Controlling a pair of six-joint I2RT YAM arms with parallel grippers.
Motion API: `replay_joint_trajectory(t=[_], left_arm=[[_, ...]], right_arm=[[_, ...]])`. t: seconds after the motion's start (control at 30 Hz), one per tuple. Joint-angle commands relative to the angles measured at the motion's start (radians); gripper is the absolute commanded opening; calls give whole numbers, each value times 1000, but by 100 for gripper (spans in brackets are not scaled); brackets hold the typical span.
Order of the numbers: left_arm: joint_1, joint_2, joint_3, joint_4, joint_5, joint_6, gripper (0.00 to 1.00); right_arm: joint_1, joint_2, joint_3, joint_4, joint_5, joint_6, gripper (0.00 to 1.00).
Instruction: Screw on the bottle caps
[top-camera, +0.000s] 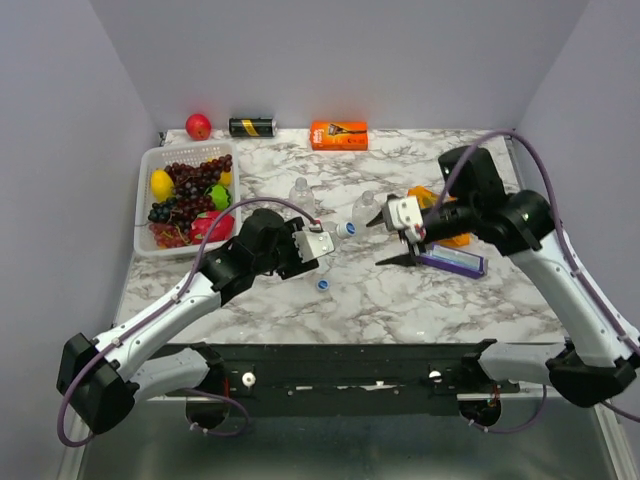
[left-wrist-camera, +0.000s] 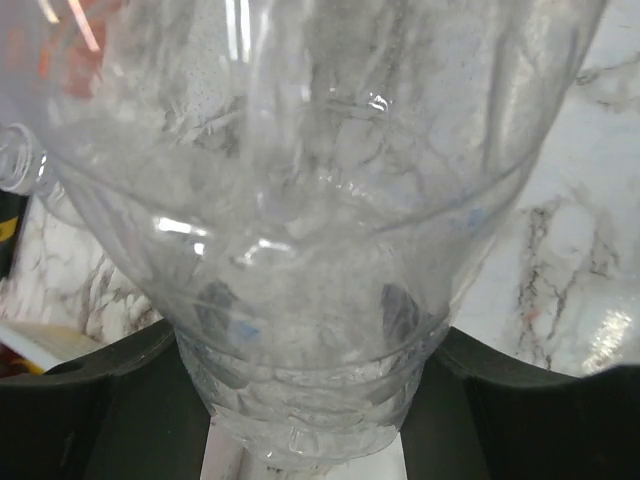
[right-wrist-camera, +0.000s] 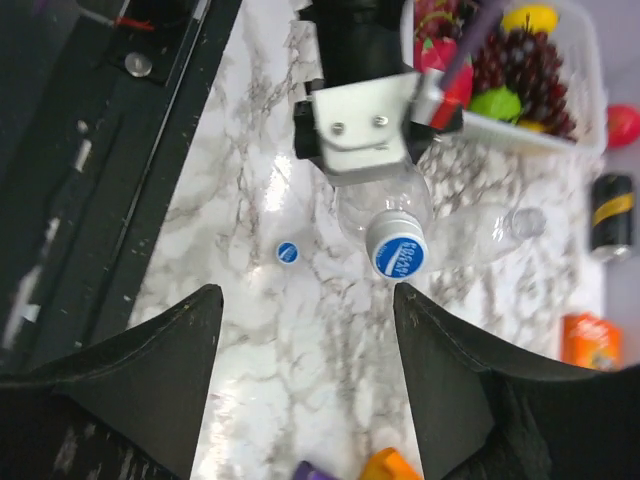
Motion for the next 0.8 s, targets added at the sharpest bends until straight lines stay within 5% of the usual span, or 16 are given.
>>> replay_joint_trajectory(t=[0.0, 0.27, 0.53, 0.67, 0.77], left_arm=[[20, 11, 64, -124, 283, 95, 0], [22, 32, 82, -115, 320, 114, 0], [22, 25, 79, -89, 304, 102, 0], [22, 23, 76, -67, 304, 80, 0], [22, 8, 64, -12, 272, 40, 0]], right_arm=[[49, -53, -146, 156, 79, -362, 77], [100, 11, -99, 138, 72, -459, 73], [121, 45, -36, 13, 19, -553, 56], [128, 62, -28, -16, 21, -559, 38], [128, 123, 16, 28, 51, -391, 19]])
